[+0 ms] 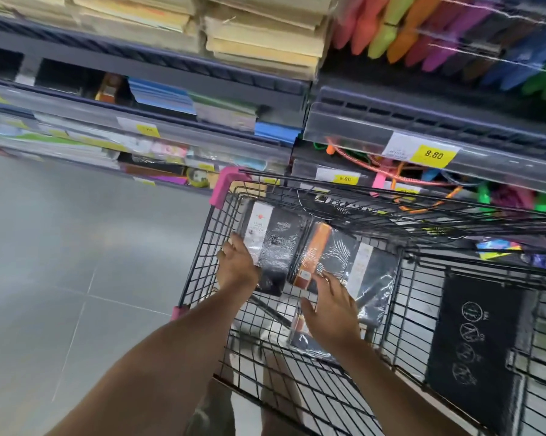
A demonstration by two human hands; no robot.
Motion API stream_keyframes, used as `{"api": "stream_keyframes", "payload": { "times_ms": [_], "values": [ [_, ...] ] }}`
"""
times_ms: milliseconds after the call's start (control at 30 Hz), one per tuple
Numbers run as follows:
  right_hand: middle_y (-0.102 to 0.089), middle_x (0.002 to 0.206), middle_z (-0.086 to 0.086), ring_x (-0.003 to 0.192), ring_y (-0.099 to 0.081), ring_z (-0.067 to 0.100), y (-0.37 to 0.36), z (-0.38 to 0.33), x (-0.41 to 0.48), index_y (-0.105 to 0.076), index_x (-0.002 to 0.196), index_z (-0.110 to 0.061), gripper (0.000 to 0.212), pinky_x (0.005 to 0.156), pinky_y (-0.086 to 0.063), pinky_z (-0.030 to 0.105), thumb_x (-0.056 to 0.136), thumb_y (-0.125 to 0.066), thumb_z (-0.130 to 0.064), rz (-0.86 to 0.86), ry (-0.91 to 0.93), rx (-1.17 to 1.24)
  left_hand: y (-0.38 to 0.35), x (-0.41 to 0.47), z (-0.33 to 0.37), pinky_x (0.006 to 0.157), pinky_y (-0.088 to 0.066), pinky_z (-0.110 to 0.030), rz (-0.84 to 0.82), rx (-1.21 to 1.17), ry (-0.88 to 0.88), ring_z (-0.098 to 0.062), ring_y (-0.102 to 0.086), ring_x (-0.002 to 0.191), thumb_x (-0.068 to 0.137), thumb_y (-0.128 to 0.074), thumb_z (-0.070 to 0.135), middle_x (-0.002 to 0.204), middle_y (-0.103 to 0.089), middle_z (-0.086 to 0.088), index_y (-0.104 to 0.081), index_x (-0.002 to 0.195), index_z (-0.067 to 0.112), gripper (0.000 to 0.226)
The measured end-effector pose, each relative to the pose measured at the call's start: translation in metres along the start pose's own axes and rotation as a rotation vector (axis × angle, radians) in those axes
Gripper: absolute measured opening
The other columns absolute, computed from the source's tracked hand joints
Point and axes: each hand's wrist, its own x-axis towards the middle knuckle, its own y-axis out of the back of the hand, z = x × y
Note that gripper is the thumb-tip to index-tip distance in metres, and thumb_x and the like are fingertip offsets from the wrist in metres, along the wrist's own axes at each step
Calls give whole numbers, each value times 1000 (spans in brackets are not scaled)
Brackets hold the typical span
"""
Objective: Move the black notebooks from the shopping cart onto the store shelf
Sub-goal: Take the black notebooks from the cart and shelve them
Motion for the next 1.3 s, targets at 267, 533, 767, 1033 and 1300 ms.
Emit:
{"api": "stream_keyframes", "payload": {
  "times_ms": [267, 533, 767, 1033, 1300],
  "values": [
    [-34, 157, 2, 140, -39, 25, 8, -5, -7, -34, 152, -25, 71, 115, -33, 49, 97, -20, -67, 34, -17, 14, 11, -2, 4, 100, -52, -51, 42, -57, 75, -33, -50, 124, 89, -71, 26, 140, -46, -17, -24, 144, 11, 74],
    [-30, 159, 4, 142, -35, 26, -2, 1, 1, -31, 152, -25, 62, 116, -31, 51, 100, -28, -59, 39, -53, 36, -8, 10, 24, 99, -55, -46, -1, -26, 108, -36, -50, 123, 74, -87, 48, 137, -42, -21, -19, 146, 8, 107],
    [-26, 162, 3, 147, -28, 25, -15, 2, 2, -26, 155, -25, 62, 119, -23, 49, 102, -33, -55, -1, -76, 22, 0, 20, 23, 90, -57, -46, -52, -33, 183, -29, -59, 98, 72, -87, 52, 108, -53, -12, -34, 130, 10, 88],
    [-29, 159, 3, 143, -34, 27, 5, 3, -4, -35, 151, -24, 60, 117, -31, 49, 98, -46, -50, 29, -98, 96, 11, 10, 20, 75, -58, -28, -167, -381, 52, -26, -65, 99, 81, -85, 32, 124, -65, -10, -38, 140, 9, 79],
    [-39, 152, 2, 124, -57, 26, 37, -16, -10, -34, 148, -28, 63, 109, -45, 56, 94, -58, -49, -25, -145, 221, 84, -48, 7, 77, -56, -26, -146, -367, -203, -21, -69, 95, 93, -69, 14, 107, -66, -1, -45, 126, 12, 41]
  ]
}}
